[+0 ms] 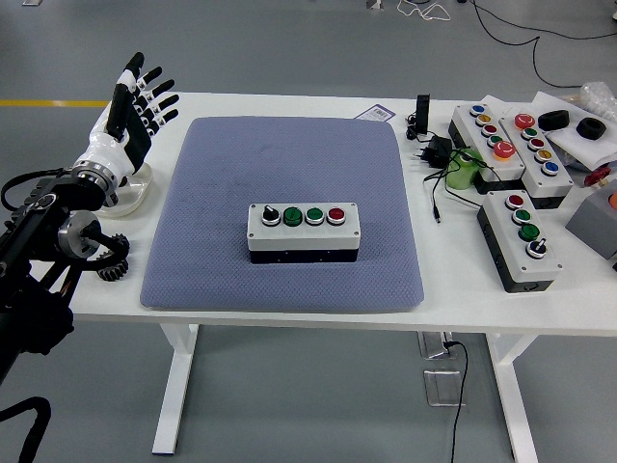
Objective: Pick up the button,place it on the desk,press the button,press the button
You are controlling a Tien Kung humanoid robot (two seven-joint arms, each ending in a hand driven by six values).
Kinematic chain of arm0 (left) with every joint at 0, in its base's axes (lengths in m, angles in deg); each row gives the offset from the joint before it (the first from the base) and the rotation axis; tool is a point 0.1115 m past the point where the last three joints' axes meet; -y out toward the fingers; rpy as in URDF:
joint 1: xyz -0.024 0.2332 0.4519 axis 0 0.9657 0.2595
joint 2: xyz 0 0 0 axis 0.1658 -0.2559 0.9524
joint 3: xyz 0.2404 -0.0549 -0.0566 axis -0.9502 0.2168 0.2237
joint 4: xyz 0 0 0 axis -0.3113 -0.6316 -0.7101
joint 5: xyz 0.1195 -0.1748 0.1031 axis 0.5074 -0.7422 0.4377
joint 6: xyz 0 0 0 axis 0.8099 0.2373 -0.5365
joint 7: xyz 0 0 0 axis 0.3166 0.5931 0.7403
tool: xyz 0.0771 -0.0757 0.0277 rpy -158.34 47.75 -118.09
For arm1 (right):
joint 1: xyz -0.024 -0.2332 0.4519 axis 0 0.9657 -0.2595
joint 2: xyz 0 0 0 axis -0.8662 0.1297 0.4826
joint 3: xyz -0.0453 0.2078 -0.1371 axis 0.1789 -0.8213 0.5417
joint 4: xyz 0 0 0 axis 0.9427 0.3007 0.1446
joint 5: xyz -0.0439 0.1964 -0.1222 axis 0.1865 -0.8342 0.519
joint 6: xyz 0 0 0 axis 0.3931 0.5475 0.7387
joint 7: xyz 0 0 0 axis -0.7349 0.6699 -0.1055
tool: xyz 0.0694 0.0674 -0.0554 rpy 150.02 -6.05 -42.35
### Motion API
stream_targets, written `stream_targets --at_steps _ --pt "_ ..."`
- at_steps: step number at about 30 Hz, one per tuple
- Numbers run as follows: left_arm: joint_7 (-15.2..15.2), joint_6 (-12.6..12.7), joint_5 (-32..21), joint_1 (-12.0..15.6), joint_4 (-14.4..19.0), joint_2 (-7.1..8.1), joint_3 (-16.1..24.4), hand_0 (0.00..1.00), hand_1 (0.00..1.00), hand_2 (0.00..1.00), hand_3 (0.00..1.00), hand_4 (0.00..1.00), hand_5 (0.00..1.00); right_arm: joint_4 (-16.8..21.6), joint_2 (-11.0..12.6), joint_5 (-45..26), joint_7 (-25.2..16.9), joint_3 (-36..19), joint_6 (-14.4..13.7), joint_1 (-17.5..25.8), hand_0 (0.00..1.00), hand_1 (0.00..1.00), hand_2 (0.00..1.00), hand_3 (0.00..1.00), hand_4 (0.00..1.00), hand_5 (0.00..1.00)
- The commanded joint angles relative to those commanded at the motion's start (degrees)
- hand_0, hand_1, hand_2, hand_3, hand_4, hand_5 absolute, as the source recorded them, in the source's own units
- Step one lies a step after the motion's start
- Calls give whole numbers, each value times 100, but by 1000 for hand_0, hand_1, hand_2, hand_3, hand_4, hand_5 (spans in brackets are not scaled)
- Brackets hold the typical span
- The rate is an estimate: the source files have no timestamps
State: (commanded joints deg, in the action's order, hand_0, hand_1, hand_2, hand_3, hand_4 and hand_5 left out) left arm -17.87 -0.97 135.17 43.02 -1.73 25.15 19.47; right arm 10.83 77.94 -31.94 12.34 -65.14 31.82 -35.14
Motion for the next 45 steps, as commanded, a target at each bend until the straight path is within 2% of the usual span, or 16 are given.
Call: stream_targets --at_steps 21,45 --pt "16 -52 1 71 22 86 215 919 925 949 947 677 998 5 3 69 -7 -8 10 -30 630 547 576 636 223 261" --pt "-32 -15 94 62 59 90 242 919 925 950 947 676 998 -1 15 95 -6 -9 10 -50 630 547 578 635 223 261"
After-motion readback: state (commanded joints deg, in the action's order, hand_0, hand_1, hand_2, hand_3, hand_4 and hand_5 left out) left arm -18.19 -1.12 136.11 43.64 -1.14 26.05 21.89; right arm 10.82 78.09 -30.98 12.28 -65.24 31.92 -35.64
